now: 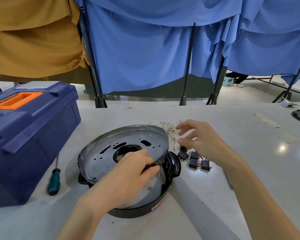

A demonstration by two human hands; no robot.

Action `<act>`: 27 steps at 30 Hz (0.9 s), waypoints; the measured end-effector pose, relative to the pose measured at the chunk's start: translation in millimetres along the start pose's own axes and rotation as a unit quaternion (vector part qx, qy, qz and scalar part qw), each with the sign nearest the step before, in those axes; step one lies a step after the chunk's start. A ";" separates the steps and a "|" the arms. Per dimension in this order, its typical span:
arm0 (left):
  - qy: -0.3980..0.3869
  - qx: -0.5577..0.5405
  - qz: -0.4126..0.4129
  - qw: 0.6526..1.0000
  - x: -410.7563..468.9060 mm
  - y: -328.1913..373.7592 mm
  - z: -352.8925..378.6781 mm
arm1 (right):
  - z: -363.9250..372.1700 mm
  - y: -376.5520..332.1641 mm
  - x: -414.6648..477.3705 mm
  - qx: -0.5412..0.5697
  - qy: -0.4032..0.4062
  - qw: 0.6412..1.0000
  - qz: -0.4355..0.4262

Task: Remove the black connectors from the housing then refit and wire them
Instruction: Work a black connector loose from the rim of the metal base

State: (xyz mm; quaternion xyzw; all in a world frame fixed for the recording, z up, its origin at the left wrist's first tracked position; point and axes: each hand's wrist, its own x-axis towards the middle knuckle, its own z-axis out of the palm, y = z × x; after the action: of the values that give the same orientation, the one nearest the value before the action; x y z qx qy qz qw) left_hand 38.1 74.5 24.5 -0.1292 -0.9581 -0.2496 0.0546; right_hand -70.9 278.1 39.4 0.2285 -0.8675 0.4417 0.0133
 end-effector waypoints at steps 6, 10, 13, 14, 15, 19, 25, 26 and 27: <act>0.005 -0.013 0.004 1.000 -1.9 0.3 -3.3 | 6.1 8.9 0.9 -0.115 -0.156 0.979 0.070; 0.006 -0.012 0.021 1.000 -3.3 2.4 0.4 | 12.7 10.1 -0.5 -0.100 -0.207 0.968 0.096; -0.001 -0.013 0.025 1.000 -3.3 2.1 4.3 | 12.8 8.9 -2.3 -0.091 -0.211 0.968 0.098; -0.002 -0.011 0.025 1.000 -3.0 1.5 6.0 | 12.5 8.9 -2.5 -0.092 -0.213 0.968 0.094; -0.003 -0.008 0.026 1.000 -2.7 1.0 7.7 | 12.3 9.3 -2.5 -0.092 -0.214 0.968 0.092; -0.003 0.007 0.039 0.999 -2.5 2.8 13.4 | 11.1 10.4 -2.7 -0.083 -0.216 0.968 0.094; -0.016 0.020 0.039 0.999 -3.9 4.9 13.7 | 10.7 9.0 -2.6 -0.075 -0.217 0.968 0.097; -0.017 0.020 0.039 0.999 -4.2 5.3 13.2 | 10.7 8.7 -2.6 -0.075 -0.218 0.968 0.097; -0.018 0.019 0.038 0.999 -4.4 5.5 12.7 | 10.8 8.6 -2.5 -0.075 -0.217 0.968 0.096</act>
State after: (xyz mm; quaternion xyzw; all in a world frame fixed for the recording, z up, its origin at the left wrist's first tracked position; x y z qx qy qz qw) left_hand 43.3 84.4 15.2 -0.1684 -0.9581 -0.2264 0.0494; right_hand -70.2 275.0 25.7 0.2326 -0.8983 0.3140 -0.2010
